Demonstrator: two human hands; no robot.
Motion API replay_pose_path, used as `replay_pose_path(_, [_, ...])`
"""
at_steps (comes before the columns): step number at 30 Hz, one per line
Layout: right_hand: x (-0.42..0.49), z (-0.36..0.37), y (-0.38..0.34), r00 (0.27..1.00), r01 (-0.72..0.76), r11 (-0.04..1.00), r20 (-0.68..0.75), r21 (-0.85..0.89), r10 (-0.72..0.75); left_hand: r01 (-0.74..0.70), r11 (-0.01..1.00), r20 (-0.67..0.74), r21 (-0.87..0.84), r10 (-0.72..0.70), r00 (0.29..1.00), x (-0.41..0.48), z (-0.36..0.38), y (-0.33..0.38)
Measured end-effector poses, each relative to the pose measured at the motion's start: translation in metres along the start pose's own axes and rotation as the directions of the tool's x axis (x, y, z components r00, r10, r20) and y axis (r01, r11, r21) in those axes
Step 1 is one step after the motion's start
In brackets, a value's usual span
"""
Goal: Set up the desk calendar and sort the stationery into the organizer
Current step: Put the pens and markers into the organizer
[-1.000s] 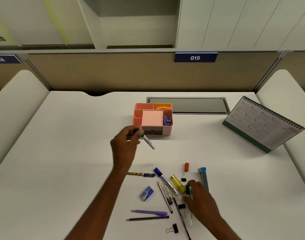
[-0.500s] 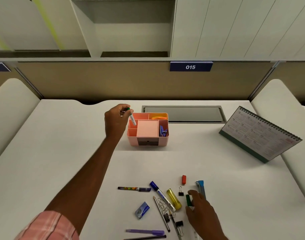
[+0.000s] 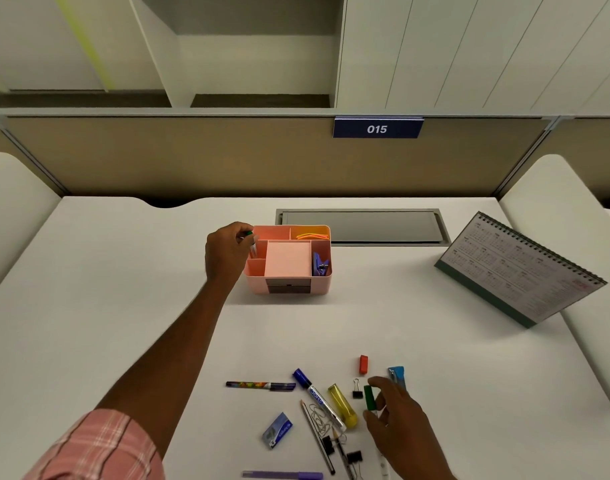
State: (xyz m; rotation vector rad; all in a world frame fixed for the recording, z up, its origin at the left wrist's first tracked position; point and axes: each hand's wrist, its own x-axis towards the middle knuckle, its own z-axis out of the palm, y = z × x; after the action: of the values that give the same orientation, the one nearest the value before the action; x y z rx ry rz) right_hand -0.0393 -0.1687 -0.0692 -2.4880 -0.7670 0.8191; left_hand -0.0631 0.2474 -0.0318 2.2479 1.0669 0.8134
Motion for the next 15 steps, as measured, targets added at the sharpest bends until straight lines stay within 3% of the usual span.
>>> replay_pose_path(15, [0.003,-0.0023,-0.0006,0.999,0.008,0.998,-0.036,0.066,-0.006,0.092,0.996,-0.01,-0.016,-0.093,0.996,0.0021,0.0058,-0.0032])
